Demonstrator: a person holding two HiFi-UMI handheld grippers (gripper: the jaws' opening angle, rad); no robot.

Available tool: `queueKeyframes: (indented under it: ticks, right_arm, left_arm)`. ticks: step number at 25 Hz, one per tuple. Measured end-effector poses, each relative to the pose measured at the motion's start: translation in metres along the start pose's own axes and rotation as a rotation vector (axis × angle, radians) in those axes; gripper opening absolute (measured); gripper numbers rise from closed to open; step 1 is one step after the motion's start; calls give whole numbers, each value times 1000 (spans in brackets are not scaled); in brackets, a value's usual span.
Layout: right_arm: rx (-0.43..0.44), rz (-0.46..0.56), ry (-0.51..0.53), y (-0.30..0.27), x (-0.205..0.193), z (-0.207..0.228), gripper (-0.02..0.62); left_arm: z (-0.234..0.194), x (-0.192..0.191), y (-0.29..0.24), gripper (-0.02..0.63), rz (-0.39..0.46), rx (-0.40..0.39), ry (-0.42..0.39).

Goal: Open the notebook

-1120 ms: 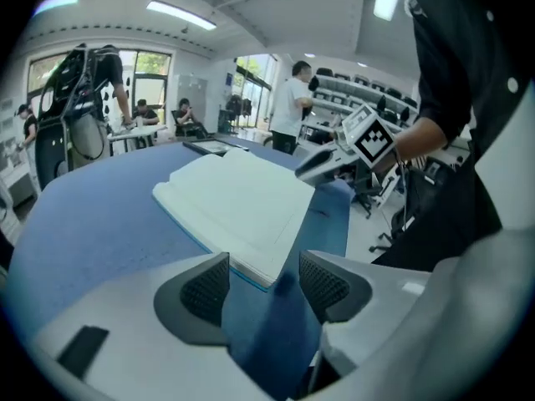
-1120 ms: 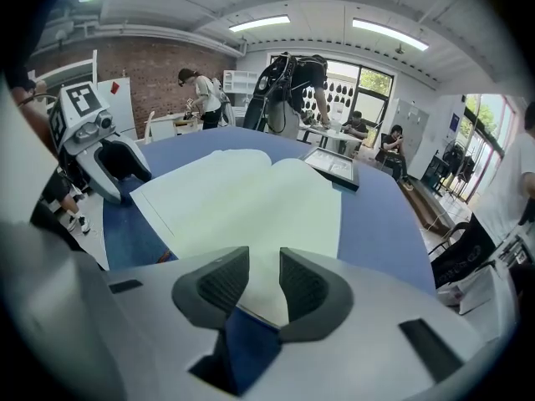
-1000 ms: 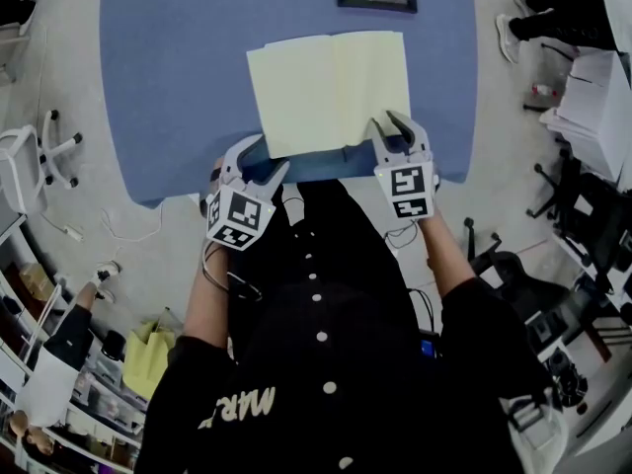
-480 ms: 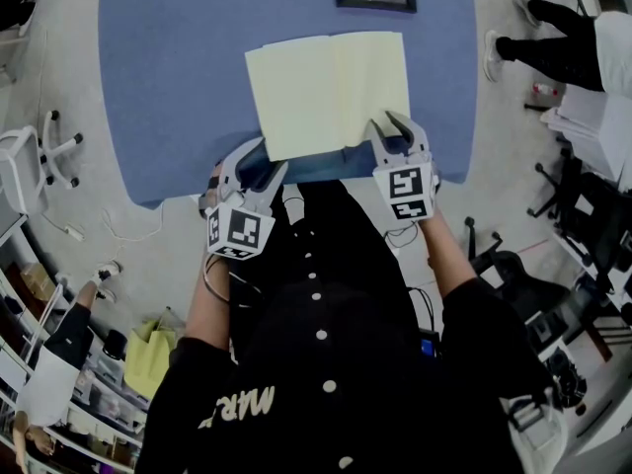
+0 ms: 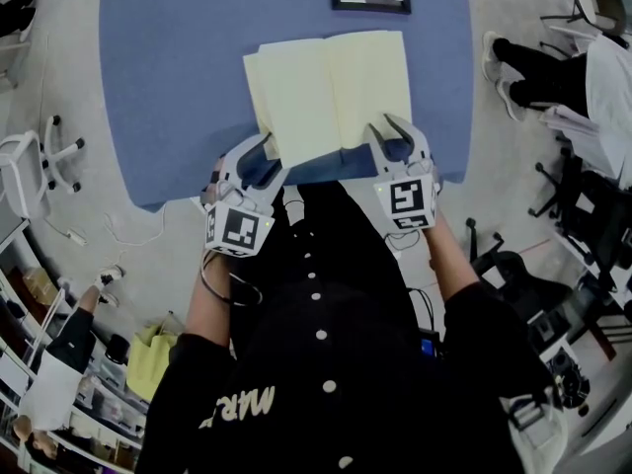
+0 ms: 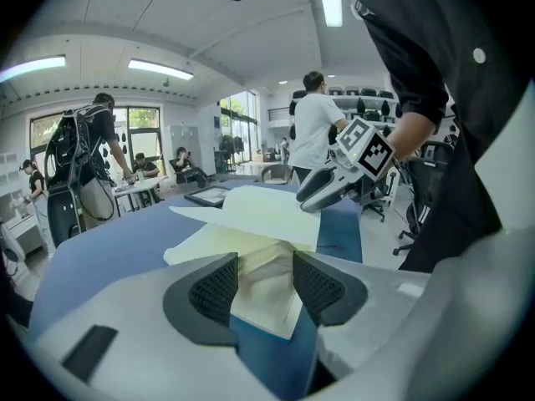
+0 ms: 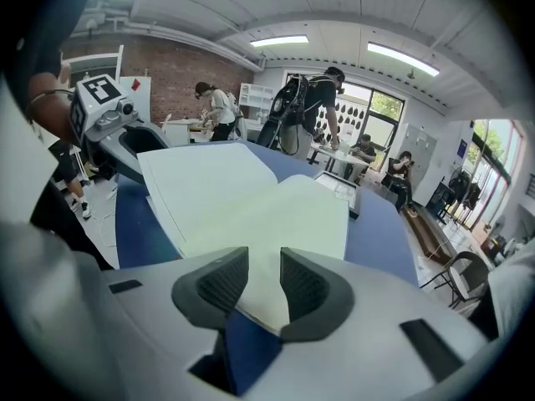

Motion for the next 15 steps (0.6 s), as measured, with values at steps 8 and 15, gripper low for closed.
queueKeyframes:
  ticks: [8, 15]
  right_arm:
    - [140, 124, 269, 15, 31, -44, 123]
    - [312, 128, 488, 23, 50, -102, 180]
  left_arm:
    - [1, 9, 0, 202, 47, 7, 45]
    - [-3, 10, 1, 202, 64, -5, 44]
Point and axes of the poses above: the fingertips, and each gripper's own axes: y backward along the fingers, z to its right, x out of its top, the point moved 4 cm from there along y, backward along the fingers, and after that the axes turned 11 degrees about -y, right-handed, at the moved point
